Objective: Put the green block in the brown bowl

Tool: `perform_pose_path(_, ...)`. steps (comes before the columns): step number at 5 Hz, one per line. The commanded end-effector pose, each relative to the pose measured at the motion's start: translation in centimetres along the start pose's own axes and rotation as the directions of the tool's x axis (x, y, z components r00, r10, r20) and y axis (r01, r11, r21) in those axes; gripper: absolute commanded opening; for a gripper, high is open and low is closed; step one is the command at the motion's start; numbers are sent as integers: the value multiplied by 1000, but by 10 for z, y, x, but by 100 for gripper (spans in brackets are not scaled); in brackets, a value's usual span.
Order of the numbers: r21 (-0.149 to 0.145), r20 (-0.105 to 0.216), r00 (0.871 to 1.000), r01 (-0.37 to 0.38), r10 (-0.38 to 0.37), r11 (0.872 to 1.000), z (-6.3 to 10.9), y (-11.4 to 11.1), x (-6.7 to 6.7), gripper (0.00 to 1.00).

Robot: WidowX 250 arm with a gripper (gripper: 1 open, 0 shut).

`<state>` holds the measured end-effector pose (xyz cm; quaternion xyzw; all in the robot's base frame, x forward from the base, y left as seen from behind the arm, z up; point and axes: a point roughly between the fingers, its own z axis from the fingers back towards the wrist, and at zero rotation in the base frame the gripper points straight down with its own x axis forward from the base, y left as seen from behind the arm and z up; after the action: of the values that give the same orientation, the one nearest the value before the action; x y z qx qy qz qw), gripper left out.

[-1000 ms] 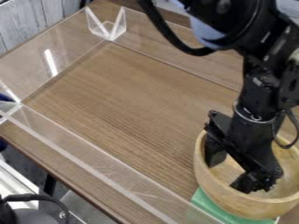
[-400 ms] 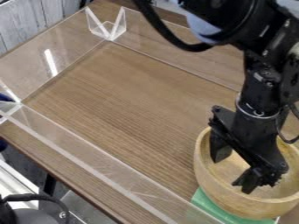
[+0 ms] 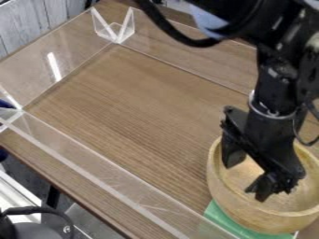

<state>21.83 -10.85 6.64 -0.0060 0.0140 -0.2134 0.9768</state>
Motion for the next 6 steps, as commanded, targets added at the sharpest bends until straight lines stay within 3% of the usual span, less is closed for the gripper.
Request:
perform_pose_path(1,10,102,994,-38,37,999,31,10,11,100)
perform_pose_path(2,5,90,995,-37,36,999,19,10,16,0)
perform_pose_path(5,-25,33,999,-8,8,1000,-23,8,31,0)
perform_pose_path(6,-31,25,1000,-6,7,999,-28,9,33,0)
